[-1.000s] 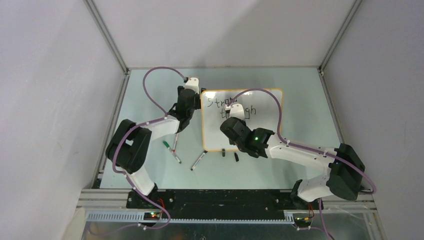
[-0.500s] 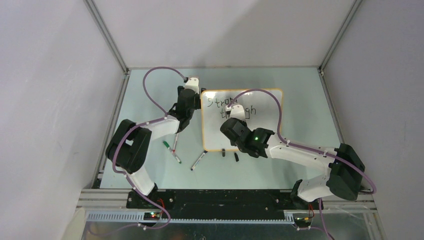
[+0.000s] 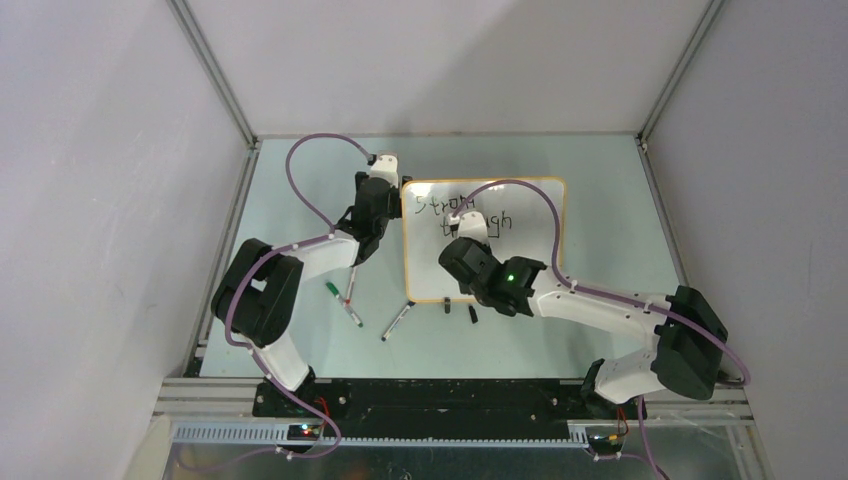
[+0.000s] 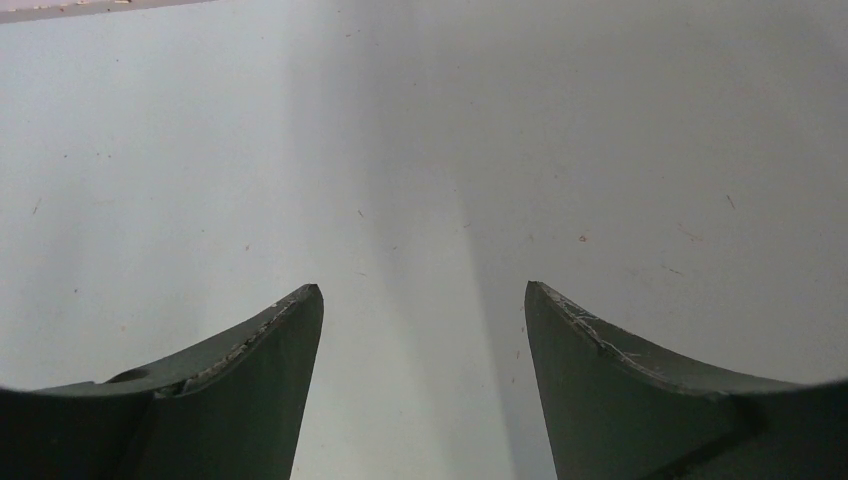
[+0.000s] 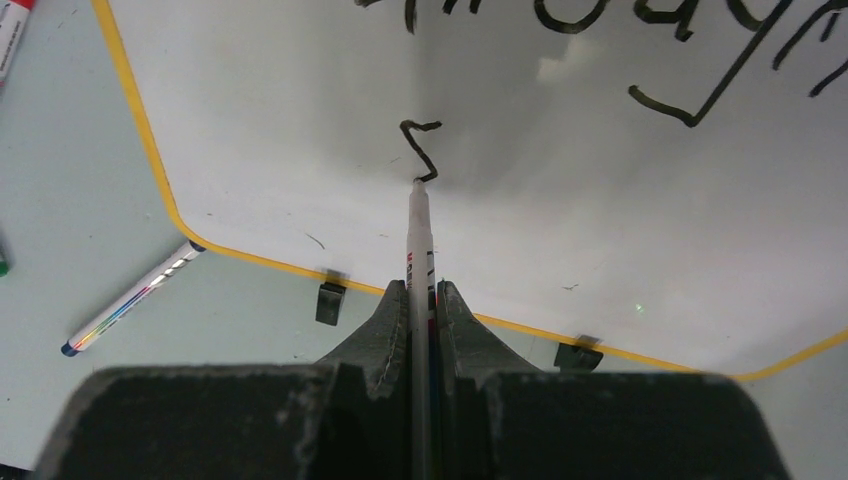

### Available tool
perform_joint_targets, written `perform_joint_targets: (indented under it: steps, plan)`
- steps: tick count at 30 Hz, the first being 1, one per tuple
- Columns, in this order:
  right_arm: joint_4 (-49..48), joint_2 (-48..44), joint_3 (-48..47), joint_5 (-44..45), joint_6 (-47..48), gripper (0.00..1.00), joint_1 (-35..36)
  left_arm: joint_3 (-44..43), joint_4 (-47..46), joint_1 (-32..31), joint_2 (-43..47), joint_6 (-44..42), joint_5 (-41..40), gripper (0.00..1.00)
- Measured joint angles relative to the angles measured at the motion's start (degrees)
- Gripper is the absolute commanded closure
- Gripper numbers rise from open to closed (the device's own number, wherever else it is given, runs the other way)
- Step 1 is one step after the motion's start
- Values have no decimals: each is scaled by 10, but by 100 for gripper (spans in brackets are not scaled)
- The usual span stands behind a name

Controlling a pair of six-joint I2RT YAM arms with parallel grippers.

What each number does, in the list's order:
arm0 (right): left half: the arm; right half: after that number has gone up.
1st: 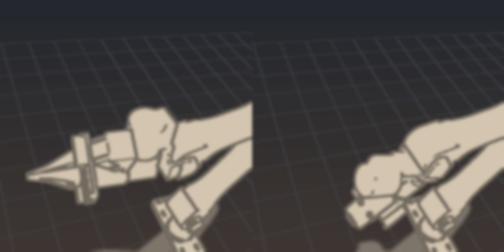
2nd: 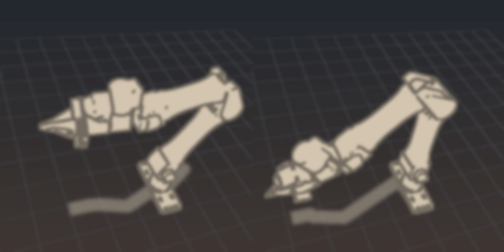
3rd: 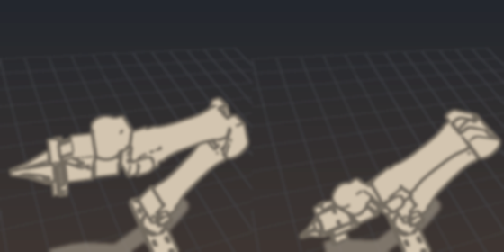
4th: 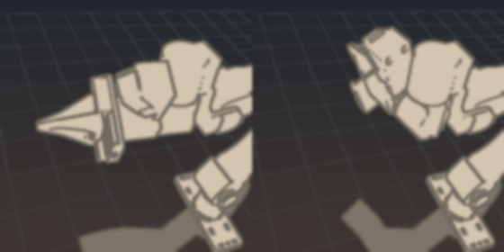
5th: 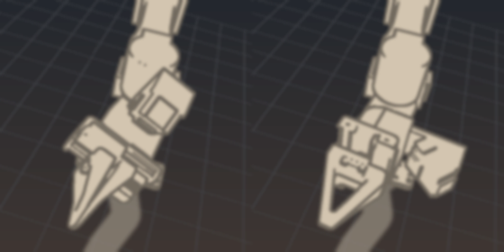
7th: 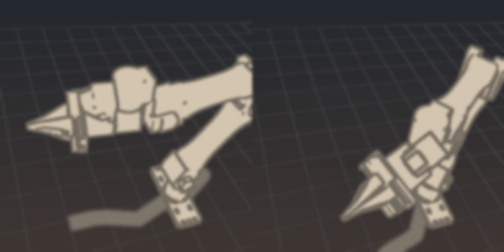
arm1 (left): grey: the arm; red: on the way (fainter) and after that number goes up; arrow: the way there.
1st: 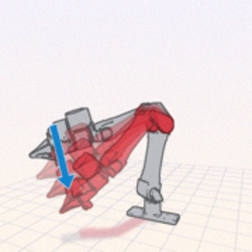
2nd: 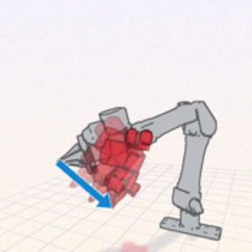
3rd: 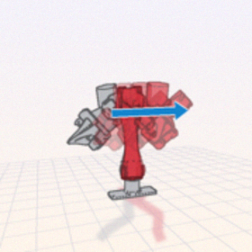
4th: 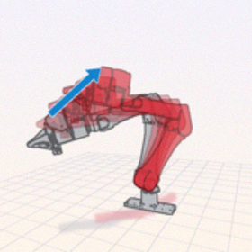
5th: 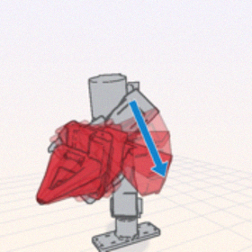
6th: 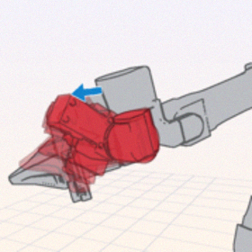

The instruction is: Write a sentence on the whiteboard

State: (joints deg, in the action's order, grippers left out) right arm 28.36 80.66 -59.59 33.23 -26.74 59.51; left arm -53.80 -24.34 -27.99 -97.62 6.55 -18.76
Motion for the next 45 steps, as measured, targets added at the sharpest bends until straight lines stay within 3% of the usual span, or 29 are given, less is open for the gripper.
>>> perform_joint_targets:
  steps: [21,45]
  plan:
    - [-13,11,-12,-15,15,100,13,0,0,0,0,0,0,20]
    - [-138,-151,75,-64,159,100,-12,0,-7,0,0,0,0,20]
